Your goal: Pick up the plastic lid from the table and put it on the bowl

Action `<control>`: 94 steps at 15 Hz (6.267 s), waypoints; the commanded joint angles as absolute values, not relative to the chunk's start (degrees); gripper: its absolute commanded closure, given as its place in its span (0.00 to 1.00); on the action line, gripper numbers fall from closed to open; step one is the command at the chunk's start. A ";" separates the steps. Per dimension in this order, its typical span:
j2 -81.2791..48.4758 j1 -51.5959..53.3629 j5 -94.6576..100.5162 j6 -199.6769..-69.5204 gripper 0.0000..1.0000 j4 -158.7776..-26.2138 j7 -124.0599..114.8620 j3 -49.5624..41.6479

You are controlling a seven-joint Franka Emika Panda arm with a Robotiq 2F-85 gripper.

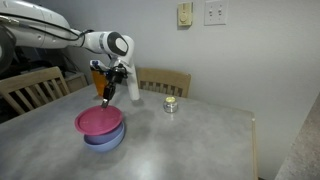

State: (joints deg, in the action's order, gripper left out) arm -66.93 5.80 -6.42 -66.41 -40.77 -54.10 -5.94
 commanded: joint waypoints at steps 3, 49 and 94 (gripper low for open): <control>-57.96 6.05 -6.45 -73.46 0.97 -57.09 -54.92 -6.81; -40.07 6.86 1.81 -93.64 0.97 -86.35 -58.27 -6.59; -31.53 6.39 -7.72 -95.96 0.00 -86.29 -38.53 0.47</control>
State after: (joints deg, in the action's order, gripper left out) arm -36.27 7.13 -6.78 -93.54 -81.74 -45.42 -1.01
